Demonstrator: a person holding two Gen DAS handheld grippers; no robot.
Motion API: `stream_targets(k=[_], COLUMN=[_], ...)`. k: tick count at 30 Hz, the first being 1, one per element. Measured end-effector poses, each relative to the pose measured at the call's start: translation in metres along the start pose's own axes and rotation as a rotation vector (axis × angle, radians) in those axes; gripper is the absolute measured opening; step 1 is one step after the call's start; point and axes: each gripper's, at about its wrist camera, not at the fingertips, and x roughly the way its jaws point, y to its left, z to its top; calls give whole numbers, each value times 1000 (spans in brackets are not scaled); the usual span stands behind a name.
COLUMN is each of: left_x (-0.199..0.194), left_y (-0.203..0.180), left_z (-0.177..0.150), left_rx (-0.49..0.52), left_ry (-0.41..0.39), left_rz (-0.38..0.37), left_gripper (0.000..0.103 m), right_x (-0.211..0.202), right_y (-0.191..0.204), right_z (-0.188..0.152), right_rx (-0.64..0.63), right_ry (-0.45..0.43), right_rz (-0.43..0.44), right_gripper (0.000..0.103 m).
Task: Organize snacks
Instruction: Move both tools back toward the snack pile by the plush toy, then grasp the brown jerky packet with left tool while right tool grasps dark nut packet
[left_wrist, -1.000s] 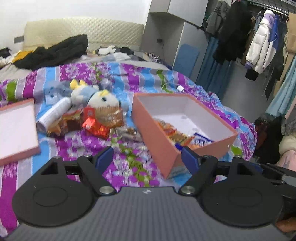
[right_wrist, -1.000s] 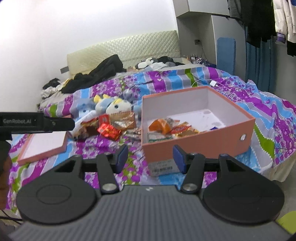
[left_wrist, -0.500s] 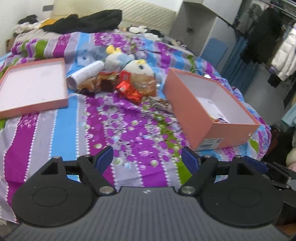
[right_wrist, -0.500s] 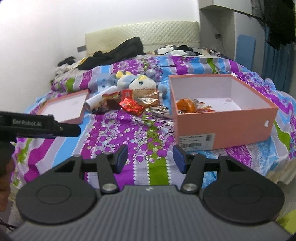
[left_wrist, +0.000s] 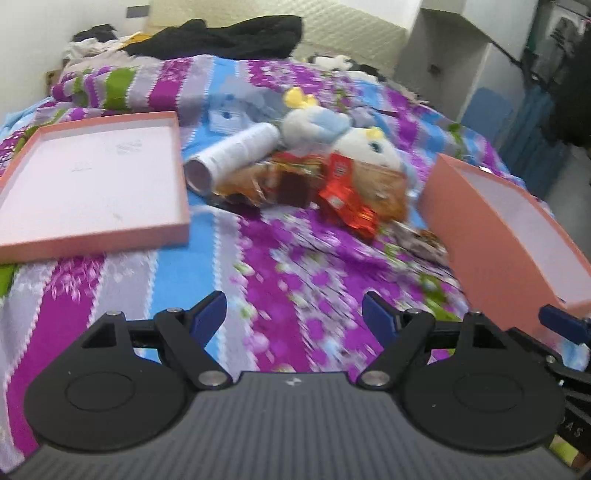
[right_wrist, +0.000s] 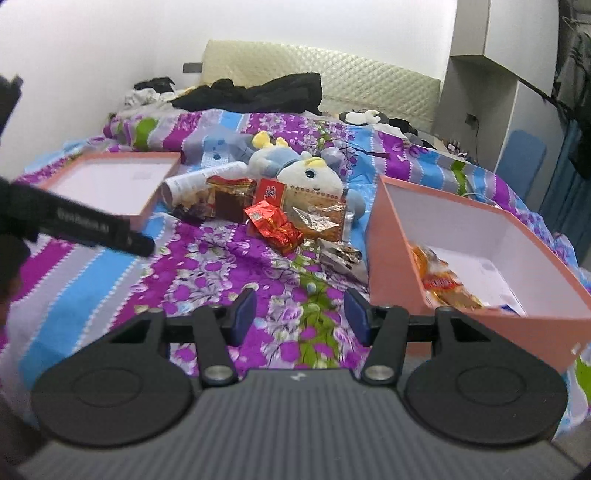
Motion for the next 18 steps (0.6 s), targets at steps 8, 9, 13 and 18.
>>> stream_targets(k=[8,9,13,18], left_x=[66,73,103,137], left_y=[18,19,22,22], left_z=[36,39,55,71], left_rx=[-34,-32,-40,-12], left_ry=[-17,-21,-28,-30], left_rz=[30,36,44,61], left_gripper=[83,83,83,81], right_x=[84,95,137,181], right_y=[6,6,4,3], right_z=[14,15,18,18], right_rx=[-97,-113,-182,-221], right_ry=[27,31,44,78], right_rz=[-66,-77,-118,-158], right_gripper=[55,55,54,52])
